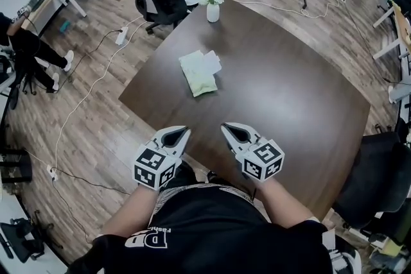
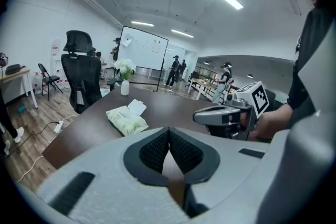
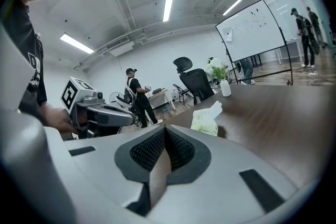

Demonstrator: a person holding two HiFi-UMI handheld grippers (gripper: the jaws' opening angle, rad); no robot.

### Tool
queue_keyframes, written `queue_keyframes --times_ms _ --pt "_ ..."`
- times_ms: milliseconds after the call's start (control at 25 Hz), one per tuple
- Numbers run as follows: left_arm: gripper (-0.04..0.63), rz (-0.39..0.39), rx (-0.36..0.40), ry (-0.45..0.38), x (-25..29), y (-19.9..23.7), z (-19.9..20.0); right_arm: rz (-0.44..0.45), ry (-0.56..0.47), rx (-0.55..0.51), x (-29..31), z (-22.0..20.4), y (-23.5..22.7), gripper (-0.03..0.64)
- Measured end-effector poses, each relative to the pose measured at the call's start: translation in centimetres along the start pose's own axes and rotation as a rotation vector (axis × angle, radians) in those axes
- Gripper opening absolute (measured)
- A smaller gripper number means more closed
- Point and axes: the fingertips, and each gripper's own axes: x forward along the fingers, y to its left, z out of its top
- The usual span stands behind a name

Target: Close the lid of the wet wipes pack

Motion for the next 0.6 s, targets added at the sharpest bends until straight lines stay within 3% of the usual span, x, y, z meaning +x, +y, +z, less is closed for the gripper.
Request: queue_keyframes --times_ms 600 --pt "0.017 -0.1 0.028 0.025 2.1 8.8 2.5 -0.206 0.025 0.025 7.7 2.4 -5.3 0.005"
